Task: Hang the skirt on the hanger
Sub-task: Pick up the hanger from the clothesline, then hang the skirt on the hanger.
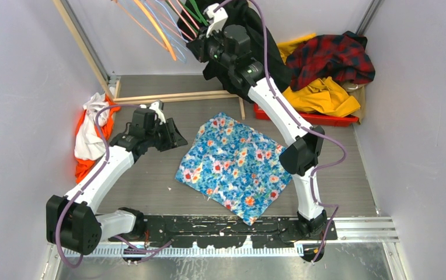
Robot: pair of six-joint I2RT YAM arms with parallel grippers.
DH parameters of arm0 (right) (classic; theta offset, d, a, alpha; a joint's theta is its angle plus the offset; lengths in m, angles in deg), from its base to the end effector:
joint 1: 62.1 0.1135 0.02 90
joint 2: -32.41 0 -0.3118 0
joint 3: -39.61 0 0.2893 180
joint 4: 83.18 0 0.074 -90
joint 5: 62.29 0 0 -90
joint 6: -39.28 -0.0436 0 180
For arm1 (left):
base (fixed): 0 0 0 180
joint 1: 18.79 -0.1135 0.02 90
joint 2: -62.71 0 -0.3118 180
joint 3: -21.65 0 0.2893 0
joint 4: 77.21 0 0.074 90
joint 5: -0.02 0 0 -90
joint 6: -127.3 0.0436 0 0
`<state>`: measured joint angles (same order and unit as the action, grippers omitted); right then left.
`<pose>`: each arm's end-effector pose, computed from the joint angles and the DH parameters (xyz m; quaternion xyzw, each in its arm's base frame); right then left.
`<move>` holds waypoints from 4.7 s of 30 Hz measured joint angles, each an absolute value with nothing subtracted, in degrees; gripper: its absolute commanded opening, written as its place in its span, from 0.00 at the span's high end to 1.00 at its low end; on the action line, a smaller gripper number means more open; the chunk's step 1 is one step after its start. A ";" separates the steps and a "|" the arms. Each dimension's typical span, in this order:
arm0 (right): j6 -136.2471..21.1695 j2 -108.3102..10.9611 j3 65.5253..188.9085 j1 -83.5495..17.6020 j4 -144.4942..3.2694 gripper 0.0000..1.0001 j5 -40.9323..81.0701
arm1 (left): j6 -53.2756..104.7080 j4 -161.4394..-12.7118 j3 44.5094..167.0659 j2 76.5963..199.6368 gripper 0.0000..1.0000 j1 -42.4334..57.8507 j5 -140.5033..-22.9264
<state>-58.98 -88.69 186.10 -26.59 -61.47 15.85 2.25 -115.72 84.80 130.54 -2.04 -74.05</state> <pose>0.4497 0.3319 0.5120 -0.2335 0.6435 0.3360 0.6469 0.2601 -0.0908 0.2993 -0.0902 0.9061 -0.2862 0.2983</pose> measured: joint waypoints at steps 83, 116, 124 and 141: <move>-68.59 -25.66 101.08 -19.36 -82.30 0.99 33.05 | 2.42 -121.23 84.80 122.13 0.56 -2.37 -73.18; -89.53 -49.57 71.77 39.48 -118.89 0.99 94.23 | 3.23 -125.34 72.97 112.93 0.64 -2.23 -70.67; -92.37 -54.73 73.56 42.54 -115.65 0.99 99.87 | 2.01 -124.47 72.47 115.42 0.62 1.98 -73.00; -96.26 -57.63 73.93 46.12 -110.01 0.99 103.94 | 1.92 -122.19 70.46 126.76 0.44 5.48 -86.03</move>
